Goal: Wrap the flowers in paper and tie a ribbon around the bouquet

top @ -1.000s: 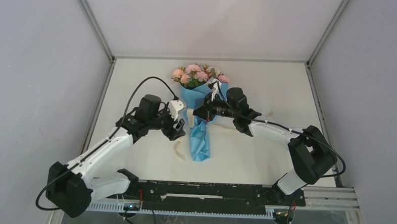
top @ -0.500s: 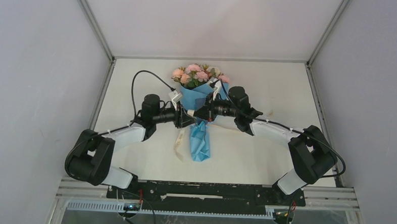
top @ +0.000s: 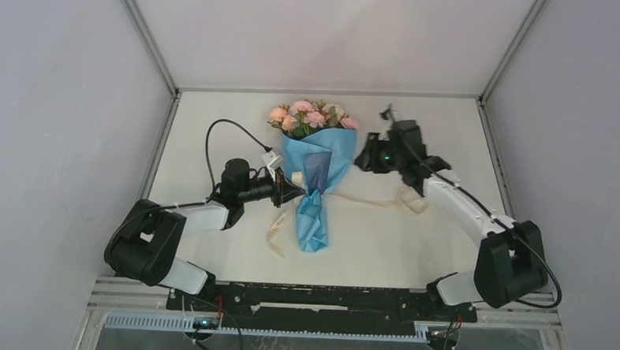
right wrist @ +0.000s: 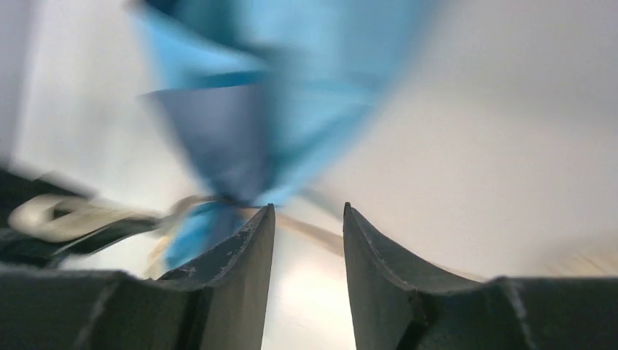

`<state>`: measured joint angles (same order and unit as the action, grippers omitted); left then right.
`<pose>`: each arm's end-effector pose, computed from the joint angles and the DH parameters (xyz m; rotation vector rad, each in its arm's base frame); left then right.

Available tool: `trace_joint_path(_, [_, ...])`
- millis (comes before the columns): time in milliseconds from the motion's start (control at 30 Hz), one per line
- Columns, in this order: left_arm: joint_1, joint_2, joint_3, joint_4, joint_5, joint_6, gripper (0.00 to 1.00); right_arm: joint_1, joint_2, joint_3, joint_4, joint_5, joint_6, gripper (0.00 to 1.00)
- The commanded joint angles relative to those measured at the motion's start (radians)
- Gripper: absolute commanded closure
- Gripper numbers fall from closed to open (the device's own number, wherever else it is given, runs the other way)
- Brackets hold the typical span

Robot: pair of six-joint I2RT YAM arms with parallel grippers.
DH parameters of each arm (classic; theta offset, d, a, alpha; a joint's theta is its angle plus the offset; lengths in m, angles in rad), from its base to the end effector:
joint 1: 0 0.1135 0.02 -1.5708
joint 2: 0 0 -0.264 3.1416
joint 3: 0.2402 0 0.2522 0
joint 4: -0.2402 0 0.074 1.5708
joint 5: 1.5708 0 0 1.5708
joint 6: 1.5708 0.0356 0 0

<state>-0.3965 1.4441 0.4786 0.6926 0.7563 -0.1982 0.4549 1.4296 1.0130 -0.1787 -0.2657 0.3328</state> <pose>0.2411 -0.1274 0.1812 0.7299 1.7665 -1.1019 0.2841 0.1494 0.2699 -0.2941 2.2178 0.7297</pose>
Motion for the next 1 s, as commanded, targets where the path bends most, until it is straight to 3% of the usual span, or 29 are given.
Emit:
trace_joint_path(0, [-0.015, -0.031, -0.024, 0.065, -0.060, 0.100, 1.00, -0.176, -0.032, 0.016, -0.450, 0.288, 0.027, 0.52])
trace_joint_path(267, [-0.047, -0.075, -0.069, 0.035, -0.093, 0.246, 1.00, -0.240, 0.164, 0.046, -0.480, 0.203, -0.048, 0.38])
trace_joint_path(467, [-0.052, -0.105, -0.094, 0.012, -0.099, 0.252, 1.00, -0.247, 0.258, 0.067, -0.448, 0.209, -0.076, 0.41])
trace_joint_path(533, [-0.054, -0.111, -0.099, 0.012, -0.103, 0.252, 1.00, -0.248, 0.265, 0.066, -0.442, 0.207, -0.080, 0.51])
trace_joint_path(600, [-0.054, -0.115, -0.104, 0.011, -0.101, 0.255, 1.00, -0.248, 0.264, 0.066, -0.445, 0.215, -0.085, 0.54])
trace_joint_path(800, [-0.055, -0.116, -0.110, 0.005, -0.099, 0.275, 1.00, -0.248, 0.193, 0.126, -0.503, 0.208, -0.105, 0.52])
trace_joint_path(967, [-0.056, -0.114, -0.107, 0.006, -0.096, 0.276, 1.00, -0.279, 0.209, 0.145, -0.498, 0.244, -0.124, 0.44])
